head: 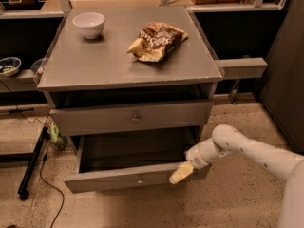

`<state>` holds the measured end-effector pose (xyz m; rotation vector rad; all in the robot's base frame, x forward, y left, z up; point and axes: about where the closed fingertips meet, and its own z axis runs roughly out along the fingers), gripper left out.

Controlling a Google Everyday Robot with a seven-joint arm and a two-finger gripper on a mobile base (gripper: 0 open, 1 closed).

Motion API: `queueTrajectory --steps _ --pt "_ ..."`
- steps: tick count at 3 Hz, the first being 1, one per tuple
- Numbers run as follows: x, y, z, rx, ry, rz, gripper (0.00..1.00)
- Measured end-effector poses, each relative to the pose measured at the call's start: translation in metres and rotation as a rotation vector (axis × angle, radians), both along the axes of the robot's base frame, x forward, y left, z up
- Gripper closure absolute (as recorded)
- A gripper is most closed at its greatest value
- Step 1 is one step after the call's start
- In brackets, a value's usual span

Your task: Open middle drawer

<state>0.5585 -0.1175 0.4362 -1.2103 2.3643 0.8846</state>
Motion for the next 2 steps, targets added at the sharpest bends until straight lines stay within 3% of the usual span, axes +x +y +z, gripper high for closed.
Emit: queueTrajectory --steps 1,2 --pt "-0.0003 0.0016 -0.0075 0.008 0.019 0.004 0.00" --pt "-0.0003 0.0016 -0.0076 0.008 0.019 0.005 0.19"
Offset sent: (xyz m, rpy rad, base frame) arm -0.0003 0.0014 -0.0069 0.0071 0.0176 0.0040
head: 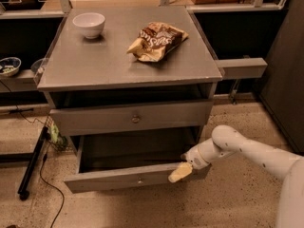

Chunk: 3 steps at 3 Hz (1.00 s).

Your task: Open middle drawer

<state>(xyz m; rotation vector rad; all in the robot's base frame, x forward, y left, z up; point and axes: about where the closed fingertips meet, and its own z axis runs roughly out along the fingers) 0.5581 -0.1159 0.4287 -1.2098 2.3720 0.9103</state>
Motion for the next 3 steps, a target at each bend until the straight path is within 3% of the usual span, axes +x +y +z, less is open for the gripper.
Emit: queueTrajectory --steps 3 --pt "0.0000 0.0001 0.0000 0.000 0.000 0.000 0.89"
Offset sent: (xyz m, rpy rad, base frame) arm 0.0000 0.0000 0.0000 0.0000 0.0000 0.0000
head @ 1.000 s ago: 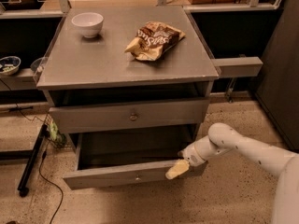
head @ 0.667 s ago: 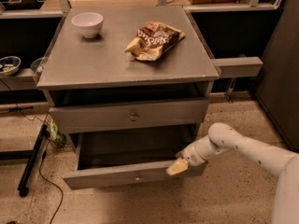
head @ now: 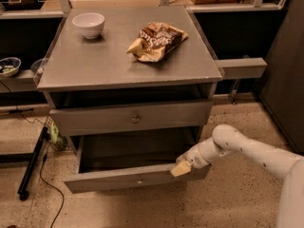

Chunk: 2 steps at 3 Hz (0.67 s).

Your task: Open middle drawer

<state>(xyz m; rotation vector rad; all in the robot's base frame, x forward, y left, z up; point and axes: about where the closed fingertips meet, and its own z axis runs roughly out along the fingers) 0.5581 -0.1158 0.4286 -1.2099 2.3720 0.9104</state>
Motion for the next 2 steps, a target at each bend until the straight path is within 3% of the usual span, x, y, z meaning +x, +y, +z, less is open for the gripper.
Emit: queueTrajectory --steps 1,2 --pt "0.0021 -0.0013 0.0045 0.001 0.000 0.000 1.00" --pt "0.0016 -0.0024 0.0053 0.018 0.011 0.003 1.00"
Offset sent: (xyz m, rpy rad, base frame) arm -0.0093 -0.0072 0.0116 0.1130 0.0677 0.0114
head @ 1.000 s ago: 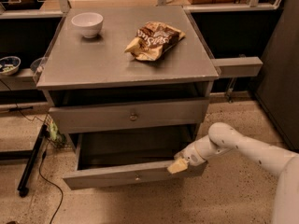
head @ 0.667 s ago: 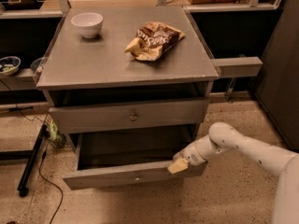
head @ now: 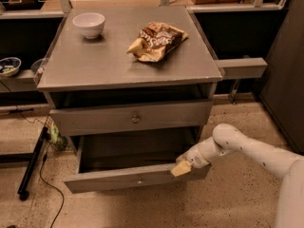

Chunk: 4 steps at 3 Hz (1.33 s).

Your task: Open middle drawer

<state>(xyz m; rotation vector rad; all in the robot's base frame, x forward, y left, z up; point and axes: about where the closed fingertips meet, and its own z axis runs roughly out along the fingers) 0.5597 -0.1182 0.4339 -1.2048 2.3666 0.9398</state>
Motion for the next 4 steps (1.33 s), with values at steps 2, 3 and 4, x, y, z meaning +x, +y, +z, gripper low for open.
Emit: queueTrajectory --steps 2,3,4 --pt "-0.005 0.001 0.004 0.032 0.018 0.006 1.00" --pt "-0.008 -0.001 0.006 0.043 0.027 0.001 1.00" --pt "-0.016 -0.004 0.011 0.067 0.034 -0.004 1.00"
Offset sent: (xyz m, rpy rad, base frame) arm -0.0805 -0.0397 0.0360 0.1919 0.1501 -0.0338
